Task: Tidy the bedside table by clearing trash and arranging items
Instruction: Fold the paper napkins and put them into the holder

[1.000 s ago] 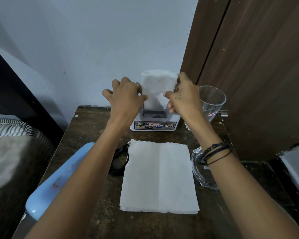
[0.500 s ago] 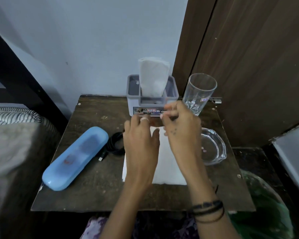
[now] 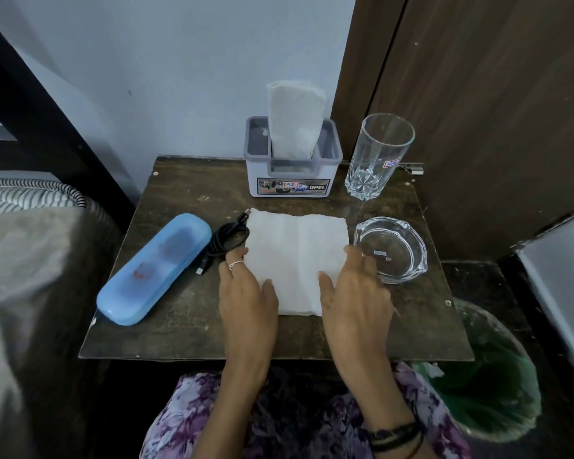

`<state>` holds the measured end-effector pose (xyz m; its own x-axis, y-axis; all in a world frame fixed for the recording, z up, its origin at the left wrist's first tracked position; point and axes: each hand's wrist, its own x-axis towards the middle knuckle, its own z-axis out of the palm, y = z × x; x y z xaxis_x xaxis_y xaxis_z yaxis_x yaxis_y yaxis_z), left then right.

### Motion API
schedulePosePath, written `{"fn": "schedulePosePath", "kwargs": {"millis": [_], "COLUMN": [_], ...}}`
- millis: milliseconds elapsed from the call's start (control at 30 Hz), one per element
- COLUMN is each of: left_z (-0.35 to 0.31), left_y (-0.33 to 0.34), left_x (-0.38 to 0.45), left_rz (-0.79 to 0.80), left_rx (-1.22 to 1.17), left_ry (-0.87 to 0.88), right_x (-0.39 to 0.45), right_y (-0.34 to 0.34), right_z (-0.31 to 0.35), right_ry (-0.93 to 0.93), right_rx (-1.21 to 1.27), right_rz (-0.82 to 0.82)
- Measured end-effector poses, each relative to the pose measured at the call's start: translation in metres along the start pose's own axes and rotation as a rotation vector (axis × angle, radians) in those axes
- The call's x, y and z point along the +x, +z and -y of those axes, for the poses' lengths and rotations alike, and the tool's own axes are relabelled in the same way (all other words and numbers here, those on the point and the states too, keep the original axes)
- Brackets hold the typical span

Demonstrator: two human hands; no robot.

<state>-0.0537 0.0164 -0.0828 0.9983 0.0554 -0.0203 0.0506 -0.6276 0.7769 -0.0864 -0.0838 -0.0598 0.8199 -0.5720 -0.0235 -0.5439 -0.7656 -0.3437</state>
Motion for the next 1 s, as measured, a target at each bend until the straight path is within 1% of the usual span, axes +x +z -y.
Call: {"fn": "schedulePosePath", "kwargs": {"millis": [100, 167, 233, 333, 400, 500, 533, 567, 600, 633, 667, 767, 833, 900, 933, 1000], "left_z": [-0.007, -0.012, -0.017, -0.022, -0.018, -0.012, -0.011, -0.010, -0.009, -0.010, -0.013, -0.018, -0.019, -0.021, -0.022, -0.021], "left_y": [0.002, 0.000, -0.002, -0.001, 0.005, 0.015, 0.018, 0.019, 0.021, 0.021, 0.022, 0.020, 0.017, 0.013, 0.012, 0.011], "left_x": [0.002, 0.002, 0.001, -0.003, -0.004, -0.002, 0.000, 0.000, 0.002, 0.002, 0.004, 0.006, 0.007, 0.007, 0.006, 0.006], "left_rz": [0.040, 0.056, 0.107, 0.206, 0.207, 0.154, 0.137, 0.129, 0.135, 0.157, 0.185, 0.228, 0.224, 0.219, 0.213, 0.186], "left_rx": [-0.200, -0.338, -0.453, -0.547, -0.477, -0.221, -0.135, -0.096, -0.110, -0.176, -0.283, -0.720, -0.900, -0.971, -0.952, -0.786], "left_ry": [-0.053, -0.031, 0.011, 0.028, 0.048, 0.093, 0.110, 0.116, 0.103, 0.060, -0.018, -0.260, -0.320, -0.256, -0.199, -0.051], "right_x": [0.002, 0.005, 0.008, 0.011, 0.016, 0.019, 0.019, 0.019, 0.019, 0.020, 0.020, 0.021, 0.022, 0.023, 0.024, 0.026], "right_y": [0.004, 0.004, 0.004, 0.004, 0.004, 0.003, 0.003, 0.002, 0.002, 0.003, 0.003, 0.001, 0.000, -0.003, -0.003, 0.000], "right_z": [0.000, 0.000, -0.002, -0.006, -0.010, -0.012, -0.012, -0.013, -0.014, -0.015, -0.015, -0.015, -0.017, -0.018, -0.018, -0.019], "right_ry": [-0.044, -0.055, -0.069, -0.080, -0.007, 0.087, 0.086, 0.071, 0.041, 0.013, -0.006, -0.040, -0.037, -0.026, -0.034, -0.080], "right_rx": [0.070, 0.137, 0.203, 0.312, 0.445, 0.643, 0.645, 0.592, 0.510, 0.441, 0.419, 0.495, 0.560, 0.683, 0.746, 0.771], "right_rz": [0.019, 0.037, 0.043, 0.020, -0.015, -0.055, -0.049, -0.020, 0.007, 0.025, 0.039, 0.071, 0.070, 0.091, 0.102, 0.096]}}
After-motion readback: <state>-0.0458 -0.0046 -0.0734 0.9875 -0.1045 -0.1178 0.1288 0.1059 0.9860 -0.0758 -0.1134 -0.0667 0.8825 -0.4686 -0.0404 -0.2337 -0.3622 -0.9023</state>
